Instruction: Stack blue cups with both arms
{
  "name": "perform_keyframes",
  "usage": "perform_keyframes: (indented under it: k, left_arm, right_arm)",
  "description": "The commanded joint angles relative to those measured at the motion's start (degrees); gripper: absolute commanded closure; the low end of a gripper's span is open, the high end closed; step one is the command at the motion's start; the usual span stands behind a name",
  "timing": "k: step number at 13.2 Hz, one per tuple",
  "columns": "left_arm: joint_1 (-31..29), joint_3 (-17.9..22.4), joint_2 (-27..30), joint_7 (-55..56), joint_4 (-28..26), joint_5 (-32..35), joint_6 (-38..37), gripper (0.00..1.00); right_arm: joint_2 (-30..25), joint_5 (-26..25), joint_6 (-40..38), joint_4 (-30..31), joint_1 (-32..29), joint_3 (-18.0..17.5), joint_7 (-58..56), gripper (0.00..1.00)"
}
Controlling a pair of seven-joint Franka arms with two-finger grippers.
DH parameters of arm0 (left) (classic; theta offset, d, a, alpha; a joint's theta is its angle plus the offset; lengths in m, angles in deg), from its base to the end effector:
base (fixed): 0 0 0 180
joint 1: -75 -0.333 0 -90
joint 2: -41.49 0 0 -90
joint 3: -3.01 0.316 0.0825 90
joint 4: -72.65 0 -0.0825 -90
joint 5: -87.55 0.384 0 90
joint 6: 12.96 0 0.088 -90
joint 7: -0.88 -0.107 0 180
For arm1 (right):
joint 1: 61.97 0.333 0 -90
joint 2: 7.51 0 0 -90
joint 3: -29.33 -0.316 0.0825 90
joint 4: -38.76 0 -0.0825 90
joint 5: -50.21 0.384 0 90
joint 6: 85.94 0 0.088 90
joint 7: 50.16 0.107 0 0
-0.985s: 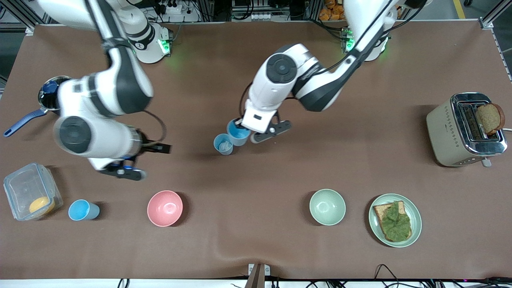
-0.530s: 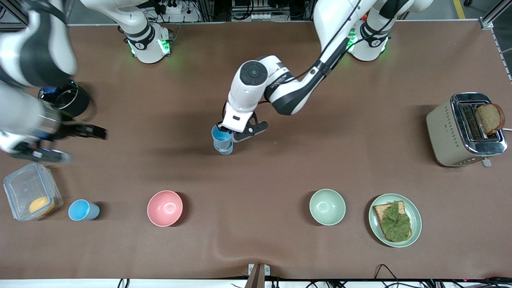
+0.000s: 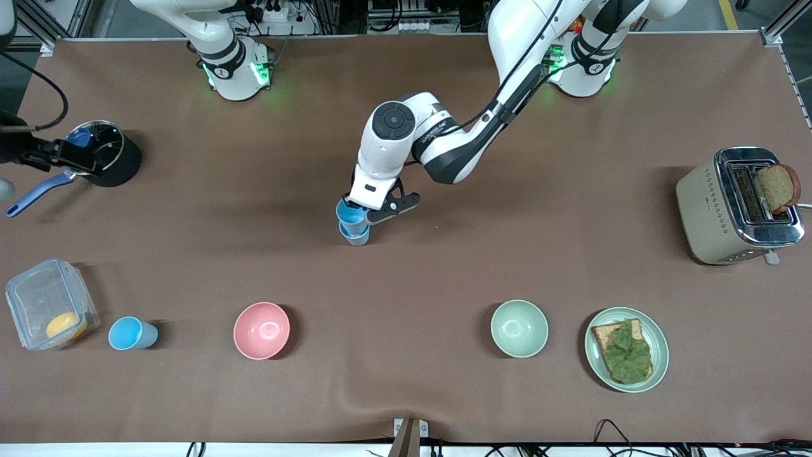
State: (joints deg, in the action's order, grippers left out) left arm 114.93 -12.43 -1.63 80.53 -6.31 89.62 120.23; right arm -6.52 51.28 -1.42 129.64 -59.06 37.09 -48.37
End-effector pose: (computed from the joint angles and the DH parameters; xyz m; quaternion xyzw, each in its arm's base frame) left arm 0.4663 -0.5915 0.2994 0.9615 0.2414 -0.0254 0.1286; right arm 0.5463 -0.0436 0.6002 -0.9963 0.0576 0.0638 0.0099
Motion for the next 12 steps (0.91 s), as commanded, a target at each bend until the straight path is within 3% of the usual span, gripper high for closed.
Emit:
perform_keyframes:
  k: [1,4,6,9,12]
  left_arm:
    - [-0.11,1.98,3.11,0.51,1.0,1.0,-2.84,0.0]
    - [-2.03,7.95,11.45,-1.06,0.83,5.72,-13.53,0.0]
    - [-7.2,8.06,15.94,-11.29,0.56,6.18,-21.71,0.0]
    - [-16.87,8.06,21.75,-35.55,0.47,6.27,-31.05,0.0]
    - [-21.9,7.79,25.44,-43.77,0.47,6.1,-36.15,0.0]
  right_arm:
    - [-1.08,-0.99,0.2,1.49,-1.06,-1.26,-0.65,0.0]
    - [0.15,-1.08,0.29,-0.79,-0.8,-1.17,-0.3,0.0]
    - [0.15,-1.16,0.38,-0.88,-0.62,-1.17,-0.29,0.0]
    - [0.15,-1.08,0.38,-0.8,-0.62,-1.17,-0.21,0.0]
    - [0.15,-1.16,0.38,-0.79,-0.71,-1.17,-0.21,0.0]
